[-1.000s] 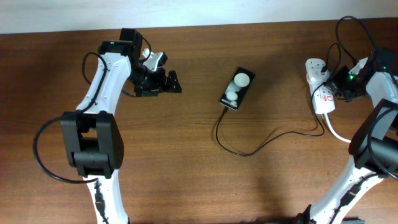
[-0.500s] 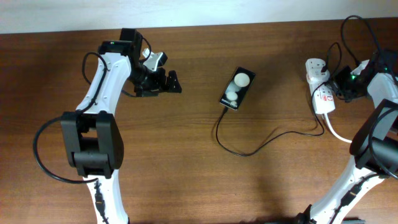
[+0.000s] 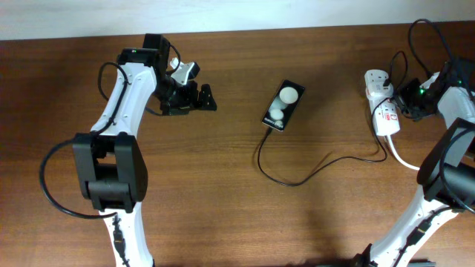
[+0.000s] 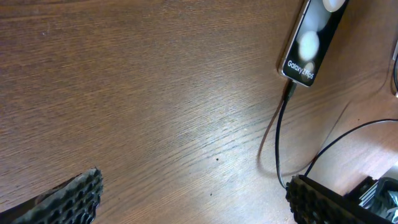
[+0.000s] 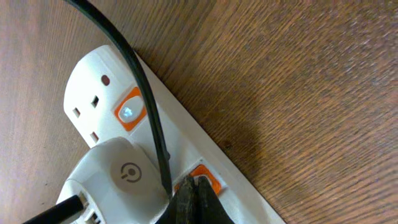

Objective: Plug charger to phone and switch on socket
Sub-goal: 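Press the orange switch beside the charger with the right gripper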

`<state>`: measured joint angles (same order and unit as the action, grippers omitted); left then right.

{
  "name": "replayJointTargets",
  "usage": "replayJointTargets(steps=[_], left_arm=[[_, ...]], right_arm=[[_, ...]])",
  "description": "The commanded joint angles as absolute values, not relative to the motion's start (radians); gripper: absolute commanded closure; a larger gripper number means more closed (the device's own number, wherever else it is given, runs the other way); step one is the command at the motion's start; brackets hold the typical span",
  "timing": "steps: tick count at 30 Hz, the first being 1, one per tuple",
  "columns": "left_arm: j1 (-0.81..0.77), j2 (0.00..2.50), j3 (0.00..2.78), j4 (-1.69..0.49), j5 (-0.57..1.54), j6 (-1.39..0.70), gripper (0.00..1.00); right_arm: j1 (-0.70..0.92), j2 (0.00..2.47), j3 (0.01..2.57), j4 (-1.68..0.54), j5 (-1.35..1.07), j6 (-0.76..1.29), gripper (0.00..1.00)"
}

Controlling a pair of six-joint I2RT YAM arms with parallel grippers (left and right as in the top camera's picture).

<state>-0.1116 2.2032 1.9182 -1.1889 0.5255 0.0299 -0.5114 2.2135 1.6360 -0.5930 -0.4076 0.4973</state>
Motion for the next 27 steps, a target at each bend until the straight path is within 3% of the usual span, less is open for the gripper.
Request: replayJointTargets(steps=[1, 27], left_arm=[[-0.11, 2.199, 1.918, -1.19, 0.526, 0.035, 0.01], [-0.11, 2.199, 1.918, -1.19, 0.526, 0.035, 0.01]], right_arm=[[-0.5, 2.234, 1.626, -0.593, -0.388, 0.478, 0.96], [-0.414, 2.239, 1.552, -0.611, -0.385, 0.487, 0.96]])
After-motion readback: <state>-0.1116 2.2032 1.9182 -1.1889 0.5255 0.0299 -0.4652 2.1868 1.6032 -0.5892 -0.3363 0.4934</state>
